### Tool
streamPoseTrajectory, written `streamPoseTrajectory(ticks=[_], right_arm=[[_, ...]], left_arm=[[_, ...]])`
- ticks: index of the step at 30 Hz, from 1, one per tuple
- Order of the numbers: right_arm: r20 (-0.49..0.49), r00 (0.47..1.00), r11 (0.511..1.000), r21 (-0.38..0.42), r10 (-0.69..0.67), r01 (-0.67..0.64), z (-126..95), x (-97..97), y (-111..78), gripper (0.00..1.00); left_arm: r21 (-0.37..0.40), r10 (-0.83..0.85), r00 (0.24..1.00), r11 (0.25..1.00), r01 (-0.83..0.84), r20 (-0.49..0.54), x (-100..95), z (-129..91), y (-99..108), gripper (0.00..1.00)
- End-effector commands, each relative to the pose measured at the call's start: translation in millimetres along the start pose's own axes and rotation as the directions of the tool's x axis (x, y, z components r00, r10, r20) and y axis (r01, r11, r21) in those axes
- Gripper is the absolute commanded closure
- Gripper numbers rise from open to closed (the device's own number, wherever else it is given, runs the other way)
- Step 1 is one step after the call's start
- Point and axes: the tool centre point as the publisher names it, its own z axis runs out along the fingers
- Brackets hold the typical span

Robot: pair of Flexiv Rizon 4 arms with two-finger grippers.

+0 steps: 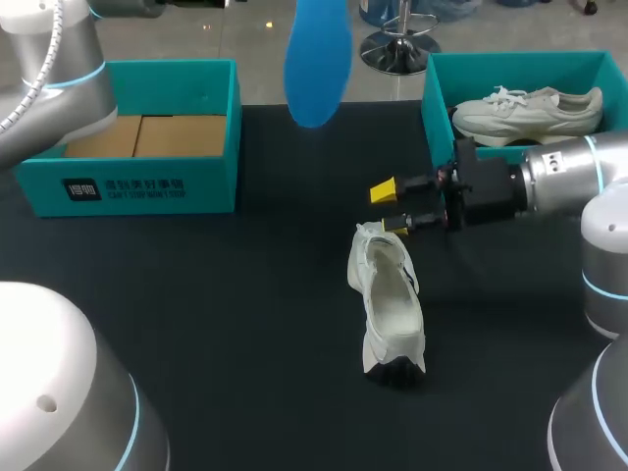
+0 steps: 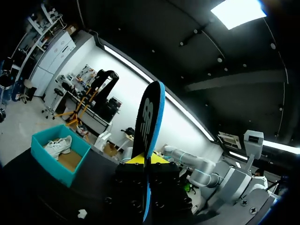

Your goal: Take the shoe out of the shoebox, open the shoe tongue, remove and reinsert the insole, then place the shoe into the shoebox

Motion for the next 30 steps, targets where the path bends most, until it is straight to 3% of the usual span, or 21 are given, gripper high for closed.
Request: streamPoseTrajectory(ticks=[1, 11, 30], right_arm=[[0.004, 1.000, 1.000, -0.001, 0.001, -0.001, 1.6, 0.3, -0.2, 0.00], [0.004, 1.000, 1.000, -0.001, 0.001, -0.001, 1.6, 0.3, -0.2, 0.00], [0.004, 1.000, 1.000, -0.001, 0.001, -0.001, 1.6, 0.3, -0.2, 0.00]], left_arm=[[0.043, 0.297, 0.955, 0.954, -0.297, 0.010, 11.5, -13.3, 22.5, 1.00], [-0.046, 0.552, 0.832, 0.834, -0.550, 0.060, 21.6, -21.7, 46.6, 1.00], [-0.054, 0.555, 0.829, 0.832, -0.552, 0.069, 21.0, -22.9, 47.9, 1.00]])
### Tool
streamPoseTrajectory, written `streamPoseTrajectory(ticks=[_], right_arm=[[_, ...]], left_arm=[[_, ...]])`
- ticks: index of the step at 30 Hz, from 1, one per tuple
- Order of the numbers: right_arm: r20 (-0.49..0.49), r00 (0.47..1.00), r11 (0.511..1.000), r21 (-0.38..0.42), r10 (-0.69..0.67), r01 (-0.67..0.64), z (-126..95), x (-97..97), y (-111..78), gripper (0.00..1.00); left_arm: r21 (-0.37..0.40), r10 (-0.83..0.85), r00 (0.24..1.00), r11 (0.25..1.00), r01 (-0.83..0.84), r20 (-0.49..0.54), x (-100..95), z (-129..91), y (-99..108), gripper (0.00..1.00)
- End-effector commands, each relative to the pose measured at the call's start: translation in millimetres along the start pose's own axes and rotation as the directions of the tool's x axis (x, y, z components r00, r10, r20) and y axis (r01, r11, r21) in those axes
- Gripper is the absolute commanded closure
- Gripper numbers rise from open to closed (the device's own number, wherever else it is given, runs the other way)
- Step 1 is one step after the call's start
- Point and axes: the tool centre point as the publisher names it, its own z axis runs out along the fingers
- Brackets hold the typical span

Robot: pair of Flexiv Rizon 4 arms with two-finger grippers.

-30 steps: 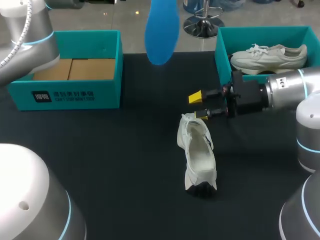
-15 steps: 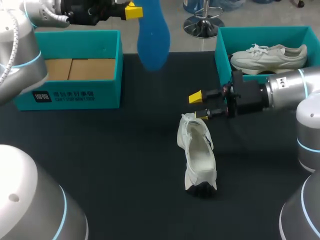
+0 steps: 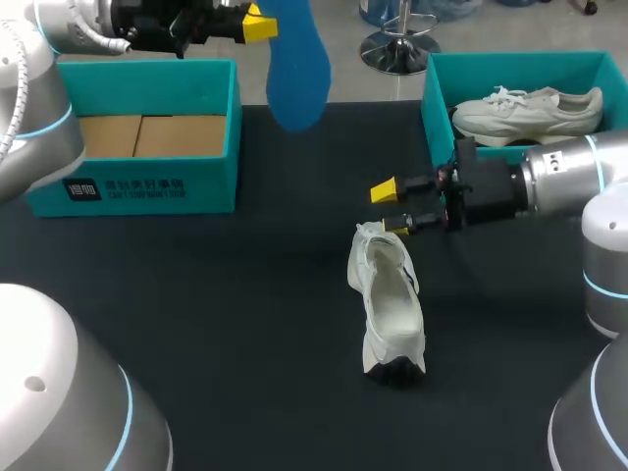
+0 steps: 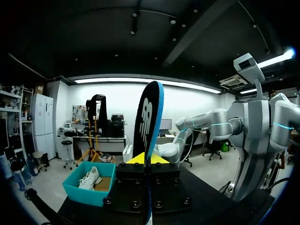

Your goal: Take the shoe out of the shoebox, open the shoe tongue, remove and reinsert the insole, then place the shoe into the shoebox

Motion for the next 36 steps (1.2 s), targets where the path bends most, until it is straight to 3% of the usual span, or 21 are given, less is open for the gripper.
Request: streamPoseTrajectory(ticks=[1, 5, 6, 7, 9, 14, 17, 24, 31, 36], right_arm=[[0.001, 1.000, 1.000, -0.001, 0.000, 0.000, 2.2, -0.5, 0.2, 0.00], [0.001, 1.000, 1.000, -0.001, 0.000, 0.000, 2.2, -0.5, 0.2, 0.00], [0.001, 1.000, 1.000, -0.001, 0.000, 0.000, 2.2, -0.5, 0.2, 0.00], [0.001, 1.000, 1.000, -0.001, 0.000, 0.000, 2.2, -0.5, 0.2, 0.00], [0.001, 1.000, 1.000, -0.001, 0.000, 0.000, 2.2, -0.5, 0.2, 0.00], [0.001, 1.000, 1.000, -0.001, 0.000, 0.000, 2.2, -0.5, 0.2, 0.00], [0.001, 1.000, 1.000, -0.001, 0.000, 0.000, 2.2, -0.5, 0.2, 0.00], [0.001, 1.000, 1.000, -0.001, 0.000, 0.000, 2.2, -0.5, 0.2, 0.00], [0.001, 1.000, 1.000, -0.001, 0.000, 0.000, 2.2, -0.5, 0.2, 0.00], [0.001, 1.000, 1.000, -0.001, 0.000, 0.000, 2.2, -0.5, 0.2, 0.00]], left_arm=[[0.001, 0.001, 1.000, 1.000, -0.001, 0.001, 0.2, 0.3, 0.8, 1.00], [0.001, 0.001, 1.000, 1.000, -0.001, 0.001, 0.2, 0.3, 0.8, 1.00], [-0.013, 0.096, 0.995, 0.995, -0.096, -0.010, 5.3, 1.6, -6.9, 1.00], [-0.059, 0.222, 0.974, 0.973, -0.224, -0.035, 9.6, 2.2, -14.1, 1.00], [-0.029, 0.370, 0.923, 0.927, -0.375, -0.105, 19.9, 1.9, -21.2, 1.00], [-0.103, 0.553, 0.805, 0.807, -0.581, -0.216, 44.6, -7.4, -13.1, 1.00], [-0.078, 0.631, 0.736, 0.744, -0.664, -0.246, 50.2, -10.9, -4.9, 1.00], [-0.050, 0.741, 0.615, 0.627, -0.778, -0.271, 61.5, -15.4, 2.6, 1.00], [-0.027, 0.787, 0.546, 0.563, -0.826, -0.287, 78.7, -10.5, 8.1, 1.00], [-0.079, 0.776, 0.523, 0.532, -0.843, -0.353, 86.3, -5.4, 15.5, 1.00]])
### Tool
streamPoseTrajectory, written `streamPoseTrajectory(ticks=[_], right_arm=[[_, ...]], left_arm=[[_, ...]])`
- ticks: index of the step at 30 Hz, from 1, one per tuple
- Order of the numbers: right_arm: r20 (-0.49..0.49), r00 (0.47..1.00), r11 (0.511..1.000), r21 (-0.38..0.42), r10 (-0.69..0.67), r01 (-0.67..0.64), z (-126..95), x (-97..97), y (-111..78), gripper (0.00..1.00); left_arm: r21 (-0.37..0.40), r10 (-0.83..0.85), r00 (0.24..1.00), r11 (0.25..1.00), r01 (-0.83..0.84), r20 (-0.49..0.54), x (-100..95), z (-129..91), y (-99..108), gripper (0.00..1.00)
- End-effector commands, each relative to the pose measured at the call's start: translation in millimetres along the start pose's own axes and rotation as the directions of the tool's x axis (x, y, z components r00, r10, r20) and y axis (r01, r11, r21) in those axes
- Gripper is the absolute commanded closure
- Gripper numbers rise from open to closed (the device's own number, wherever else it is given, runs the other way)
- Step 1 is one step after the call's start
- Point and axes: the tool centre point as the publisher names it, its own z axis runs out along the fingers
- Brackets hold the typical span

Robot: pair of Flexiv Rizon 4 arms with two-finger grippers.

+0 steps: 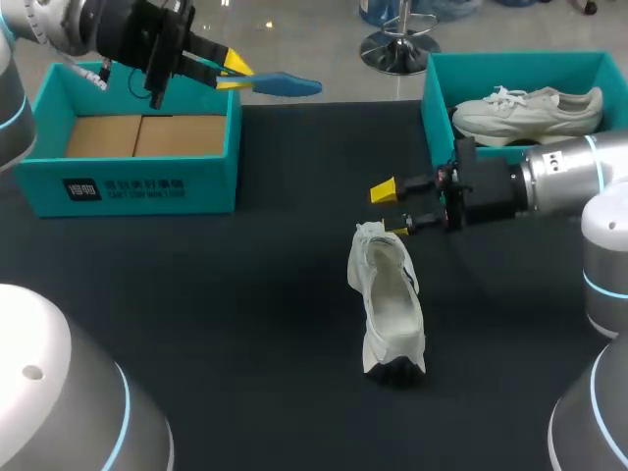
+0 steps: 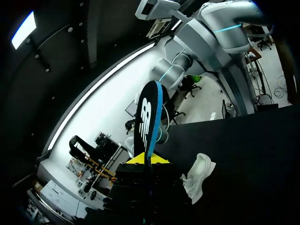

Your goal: Take the shoe out of the shoebox, open the shoe tongue, remove and reinsert the insole, then place the shoe into the shoebox

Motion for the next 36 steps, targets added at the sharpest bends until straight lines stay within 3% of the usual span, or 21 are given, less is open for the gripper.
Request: streamPoseTrajectory(ticks=[1, 23, 29, 36], right_arm=[[0.001, 1.000, 1.000, -0.001, 0.000, 0.000, 2.0, -0.6, 0.2, 0.00], [0.001, 1.000, 1.000, -0.001, 0.000, 0.000, 2.0, -0.6, 0.2, 0.00], [0.001, 1.000, 1.000, -0.001, 0.000, 0.000, 2.0, -0.6, 0.2, 0.00], [0.001, 1.000, 1.000, -0.001, 0.000, 0.000, 2.0, -0.6, 0.2, 0.00]], left_arm=[[-0.059, 0.078, 0.995, 0.995, -0.082, -0.057, 1.3, 2.2, -5.9, 1.00], [-0.059, 0.078, 0.995, 0.995, -0.082, -0.057, 1.3, 2.2, -5.9, 1.00], [-0.085, 0.193, 0.976, 0.976, -0.202, -0.100, 12.1, 4.2, 5.6, 1.00], [-0.056, 0.274, 0.957, 0.959, -0.279, -0.091, 23.6, 6.6, 20.3, 1.00]])
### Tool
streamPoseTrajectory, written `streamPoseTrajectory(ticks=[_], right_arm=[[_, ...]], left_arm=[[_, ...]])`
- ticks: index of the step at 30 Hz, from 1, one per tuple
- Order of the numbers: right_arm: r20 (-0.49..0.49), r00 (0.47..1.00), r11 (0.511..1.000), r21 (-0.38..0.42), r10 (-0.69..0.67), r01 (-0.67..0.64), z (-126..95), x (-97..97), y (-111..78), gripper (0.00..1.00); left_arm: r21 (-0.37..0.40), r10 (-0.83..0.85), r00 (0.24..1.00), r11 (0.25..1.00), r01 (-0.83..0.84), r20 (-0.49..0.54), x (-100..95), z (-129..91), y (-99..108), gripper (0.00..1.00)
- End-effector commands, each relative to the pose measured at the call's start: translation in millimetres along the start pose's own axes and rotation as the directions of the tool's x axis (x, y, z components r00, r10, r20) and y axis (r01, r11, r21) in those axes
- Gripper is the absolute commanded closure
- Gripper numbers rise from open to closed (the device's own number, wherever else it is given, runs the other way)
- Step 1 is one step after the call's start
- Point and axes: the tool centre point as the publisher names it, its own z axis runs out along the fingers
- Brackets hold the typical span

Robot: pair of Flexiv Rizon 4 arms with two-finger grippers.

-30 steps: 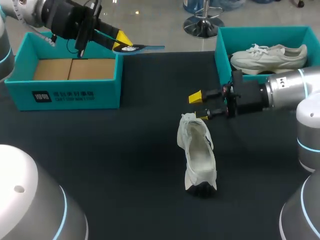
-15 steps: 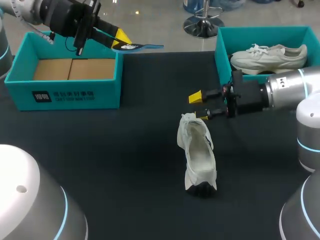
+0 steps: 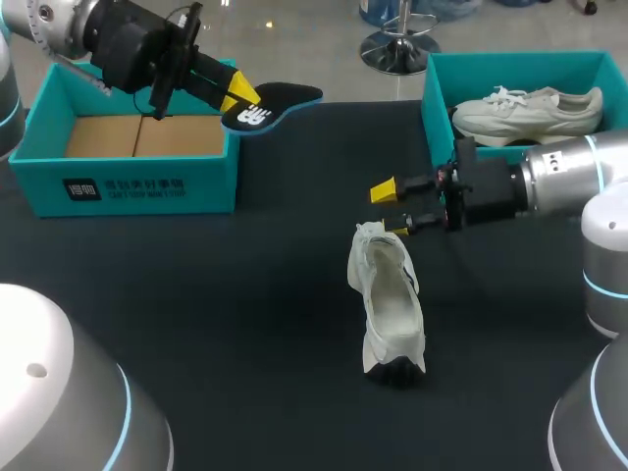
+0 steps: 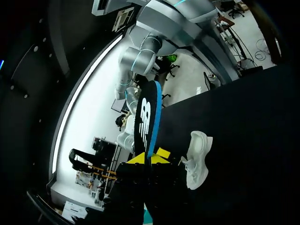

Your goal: Take the shoe out of the shoebox, open the shoe tongue, remove and reinsert the insole, then place the shoe into the shoebox

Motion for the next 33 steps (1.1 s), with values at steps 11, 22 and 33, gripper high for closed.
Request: streamPoseTrajectory(ticks=[11, 22, 33], right_arm=[[0.001, 1.000, 1.000, -0.001, 0.000, 0.000, 1.9, -0.6, 0.2, 0.00], [0.001, 1.000, 1.000, -0.001, 0.000, 0.000, 1.9, -0.6, 0.2, 0.00], [0.001, 1.000, 1.000, -0.001, 0.000, 0.000, 1.9, -0.6, 0.2, 0.00]], left_arm=[[0.030, 0.087, 0.996, 0.996, -0.087, 0.000, 32.2, 25.2, 24.3, 1.00], [0.061, 0.069, 0.998, 0.996, -0.069, 0.001, 70.3, 47.8, 35.6, 1.00], [0.046, 0.163, 0.986, 0.986, -0.161, -0.029, 90.9, 74.4, 41.4, 1.00]])
